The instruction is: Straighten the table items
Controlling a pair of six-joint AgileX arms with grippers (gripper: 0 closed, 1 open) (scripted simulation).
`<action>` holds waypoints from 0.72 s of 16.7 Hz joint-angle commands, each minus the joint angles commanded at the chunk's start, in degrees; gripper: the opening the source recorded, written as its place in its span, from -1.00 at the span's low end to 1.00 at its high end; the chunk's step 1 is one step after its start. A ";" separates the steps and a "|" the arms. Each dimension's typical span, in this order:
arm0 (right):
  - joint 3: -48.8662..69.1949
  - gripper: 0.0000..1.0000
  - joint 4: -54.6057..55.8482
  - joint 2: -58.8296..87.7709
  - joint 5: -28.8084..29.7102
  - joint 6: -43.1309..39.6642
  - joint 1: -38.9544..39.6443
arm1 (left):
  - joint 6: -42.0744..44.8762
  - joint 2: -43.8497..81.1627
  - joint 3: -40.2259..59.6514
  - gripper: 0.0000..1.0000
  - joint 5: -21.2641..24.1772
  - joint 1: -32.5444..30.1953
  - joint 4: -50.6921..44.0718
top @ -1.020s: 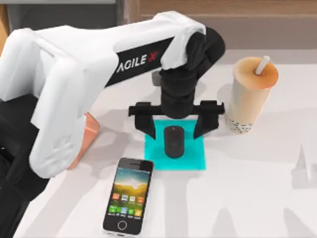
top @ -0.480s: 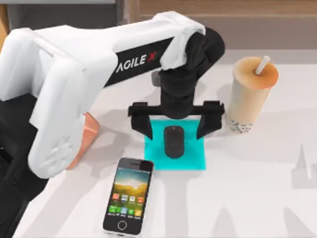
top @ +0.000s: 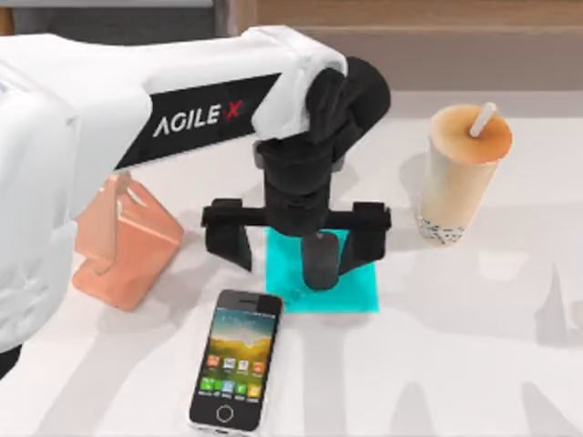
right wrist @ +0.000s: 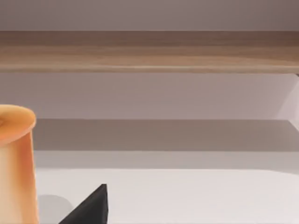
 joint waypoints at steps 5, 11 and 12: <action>0.00 1.00 0.00 0.00 0.00 0.00 0.00 | 1.55 -7.91 -9.55 1.00 -0.28 -0.43 2.65; 0.00 1.00 0.00 0.00 0.00 0.00 0.00 | 3.43 -18.20 -23.18 1.00 -0.75 -0.92 5.48; 0.00 1.00 0.00 0.00 0.00 0.00 0.00 | 3.75 -20.01 -25.41 1.00 -0.84 -1.03 5.96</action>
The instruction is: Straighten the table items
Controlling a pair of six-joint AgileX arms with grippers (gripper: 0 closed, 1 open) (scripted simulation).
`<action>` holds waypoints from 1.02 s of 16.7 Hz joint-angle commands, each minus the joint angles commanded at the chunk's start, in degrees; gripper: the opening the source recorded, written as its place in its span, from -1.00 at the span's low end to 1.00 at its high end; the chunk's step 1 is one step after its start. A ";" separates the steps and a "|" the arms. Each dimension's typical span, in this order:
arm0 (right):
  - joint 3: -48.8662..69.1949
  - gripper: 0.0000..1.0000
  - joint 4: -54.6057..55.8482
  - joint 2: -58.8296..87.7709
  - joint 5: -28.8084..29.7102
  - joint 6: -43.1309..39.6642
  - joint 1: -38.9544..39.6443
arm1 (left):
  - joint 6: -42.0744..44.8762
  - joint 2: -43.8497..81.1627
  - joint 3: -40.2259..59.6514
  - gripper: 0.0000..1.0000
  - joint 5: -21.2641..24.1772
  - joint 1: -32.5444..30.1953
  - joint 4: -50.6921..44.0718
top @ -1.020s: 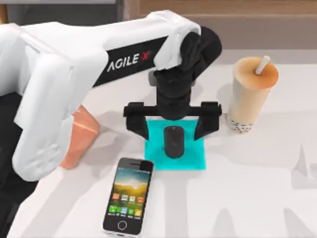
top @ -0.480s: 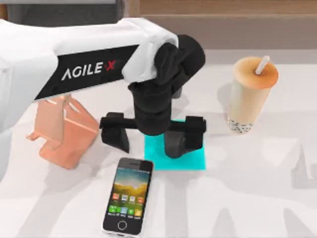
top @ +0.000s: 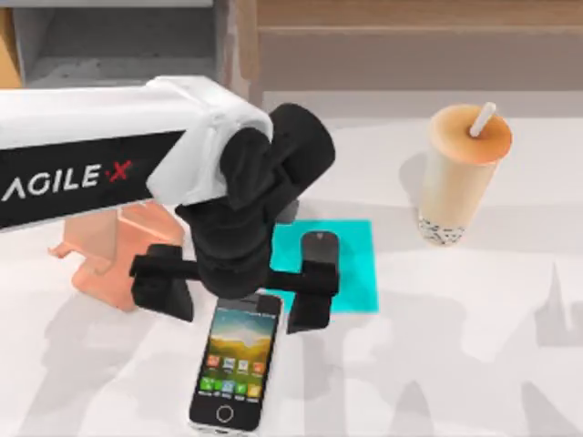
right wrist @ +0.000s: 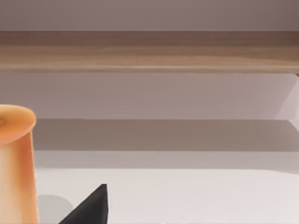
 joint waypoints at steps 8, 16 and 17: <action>0.00 1.00 0.00 0.00 0.00 0.00 0.00 | 0.82 -2.62 -3.69 1.00 -0.24 -0.16 1.27; 0.00 1.00 0.00 0.00 0.00 0.00 0.00 | 1.31 2.84 -10.00 1.00 -0.24 -0.10 13.28; 0.00 1.00 0.00 0.00 0.00 0.00 0.00 | 1.34 3.53 -10.79 1.00 -0.23 -0.08 14.77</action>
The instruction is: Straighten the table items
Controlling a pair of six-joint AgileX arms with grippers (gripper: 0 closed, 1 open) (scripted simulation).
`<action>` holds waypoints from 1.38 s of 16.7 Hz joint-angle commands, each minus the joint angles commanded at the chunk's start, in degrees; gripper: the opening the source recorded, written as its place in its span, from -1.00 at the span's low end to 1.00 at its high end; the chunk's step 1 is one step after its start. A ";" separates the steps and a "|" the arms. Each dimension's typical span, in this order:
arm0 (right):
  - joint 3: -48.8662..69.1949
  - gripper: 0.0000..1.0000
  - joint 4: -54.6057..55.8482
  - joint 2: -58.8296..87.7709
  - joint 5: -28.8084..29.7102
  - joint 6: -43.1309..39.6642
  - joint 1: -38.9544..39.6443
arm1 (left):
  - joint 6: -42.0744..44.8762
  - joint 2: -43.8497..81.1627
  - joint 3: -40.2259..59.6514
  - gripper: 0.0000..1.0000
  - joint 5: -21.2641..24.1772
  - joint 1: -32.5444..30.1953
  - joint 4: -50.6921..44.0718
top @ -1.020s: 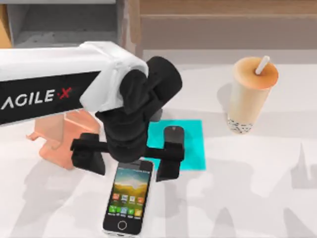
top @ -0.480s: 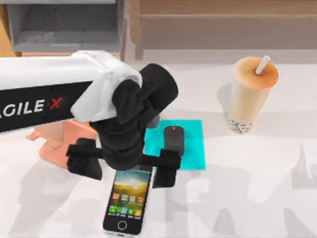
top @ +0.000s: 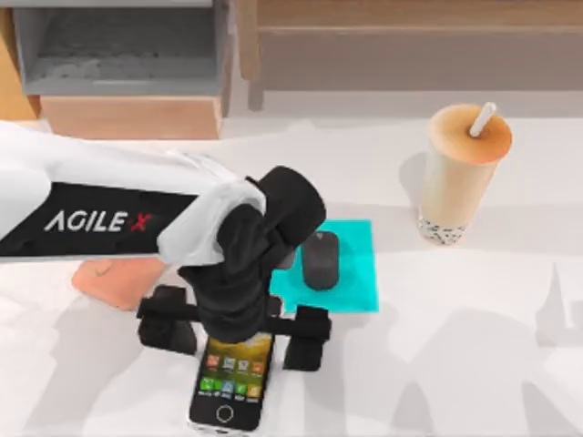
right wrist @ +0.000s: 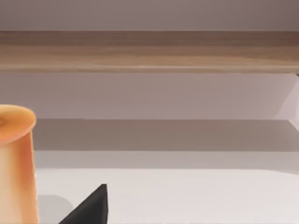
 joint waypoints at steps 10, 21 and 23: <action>0.00 1.00 0.00 0.00 0.00 0.00 0.00 | 0.04 0.93 -1.05 0.40 0.01 0.04 1.97; 0.00 1.00 0.00 0.00 0.00 0.00 0.00 | 0.04 0.93 -1.05 -1.00 0.01 0.04 1.97; 0.00 1.00 0.00 0.00 0.00 0.00 0.00 | 0.04 0.93 -1.05 -1.00 0.01 0.04 1.97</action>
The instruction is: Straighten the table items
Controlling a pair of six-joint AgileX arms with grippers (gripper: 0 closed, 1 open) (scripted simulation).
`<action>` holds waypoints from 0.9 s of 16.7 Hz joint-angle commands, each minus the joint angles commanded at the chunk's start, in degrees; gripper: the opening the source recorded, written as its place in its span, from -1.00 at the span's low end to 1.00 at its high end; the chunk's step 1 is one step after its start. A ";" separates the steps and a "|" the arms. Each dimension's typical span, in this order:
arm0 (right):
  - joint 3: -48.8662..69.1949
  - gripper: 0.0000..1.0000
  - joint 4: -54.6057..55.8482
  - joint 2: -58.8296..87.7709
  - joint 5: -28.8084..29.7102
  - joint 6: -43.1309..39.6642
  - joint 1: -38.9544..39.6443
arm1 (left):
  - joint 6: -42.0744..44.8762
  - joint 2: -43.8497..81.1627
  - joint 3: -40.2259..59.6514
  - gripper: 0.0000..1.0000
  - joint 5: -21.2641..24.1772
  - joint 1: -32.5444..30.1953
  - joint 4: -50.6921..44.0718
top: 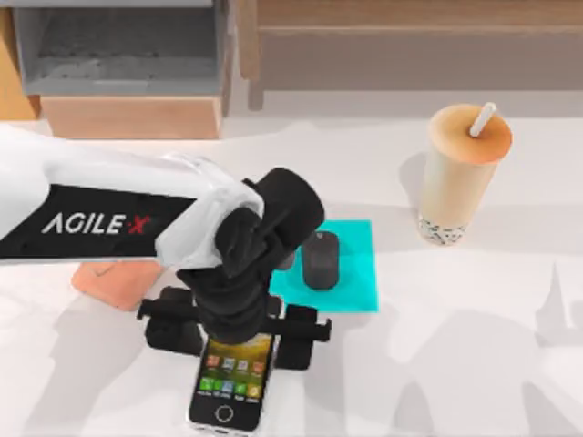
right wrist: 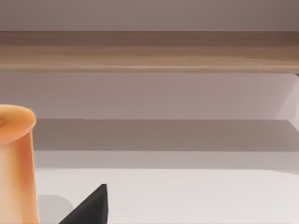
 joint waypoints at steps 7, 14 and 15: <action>0.00 1.00 0.00 0.00 0.00 0.00 0.00 | 0.08 -1.88 0.93 -1.00 0.10 -0.12 -1.69; 0.00 1.00 0.00 0.00 0.00 0.00 0.00 | -0.01 -4.77 3.83 -1.00 0.09 -0.12 -7.56; 0.00 1.00 0.00 0.00 0.00 0.00 0.00 | -0.01 -4.77 3.83 -1.00 0.09 -0.12 -7.56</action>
